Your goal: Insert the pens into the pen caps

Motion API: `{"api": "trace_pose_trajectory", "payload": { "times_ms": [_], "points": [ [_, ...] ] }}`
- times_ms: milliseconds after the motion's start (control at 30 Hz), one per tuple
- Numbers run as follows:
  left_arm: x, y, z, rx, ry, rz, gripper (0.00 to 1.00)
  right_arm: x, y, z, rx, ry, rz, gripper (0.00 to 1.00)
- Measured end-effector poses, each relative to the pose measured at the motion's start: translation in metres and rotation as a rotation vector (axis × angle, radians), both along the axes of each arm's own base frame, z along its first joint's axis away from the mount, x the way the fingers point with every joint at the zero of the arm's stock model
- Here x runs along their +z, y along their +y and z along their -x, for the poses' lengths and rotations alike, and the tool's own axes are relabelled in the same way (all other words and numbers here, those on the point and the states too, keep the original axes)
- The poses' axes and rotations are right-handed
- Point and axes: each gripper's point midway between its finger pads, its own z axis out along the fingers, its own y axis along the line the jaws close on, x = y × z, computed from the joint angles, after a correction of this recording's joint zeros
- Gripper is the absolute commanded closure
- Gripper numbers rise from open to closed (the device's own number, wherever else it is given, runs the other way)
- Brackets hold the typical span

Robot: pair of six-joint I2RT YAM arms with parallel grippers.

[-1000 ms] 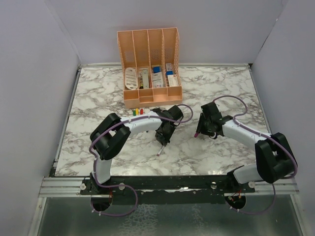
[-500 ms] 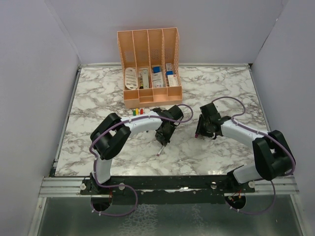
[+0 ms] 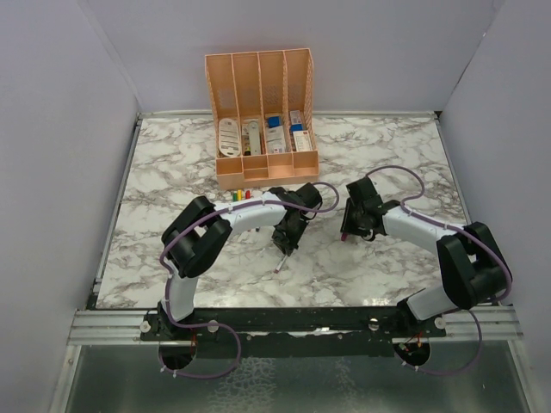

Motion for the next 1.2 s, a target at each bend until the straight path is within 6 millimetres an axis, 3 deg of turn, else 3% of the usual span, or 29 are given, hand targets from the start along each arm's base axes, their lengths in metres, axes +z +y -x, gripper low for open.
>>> {"api": "trace_pose_trajectory", "payload": {
  "times_ms": [300, 700, 1200],
  "points": [
    [-0.001, 0.000, 0.000, 0.002, 0.010, -0.003, 1.00, -0.001, 0.000, 0.003, 0.034, -0.008, 0.009, 0.72],
    [-0.001, 0.000, 0.000, 0.011, 0.032, 0.007, 1.00, -0.004, 0.009, 0.007, 0.109, 0.000, 0.034, 0.99],
    [0.000, 0.000, -0.001, 0.013, 0.042, 0.018, 1.00, -0.001, 0.016, 0.002, 0.117, -0.004, 0.027, 0.99]
  ]
}}
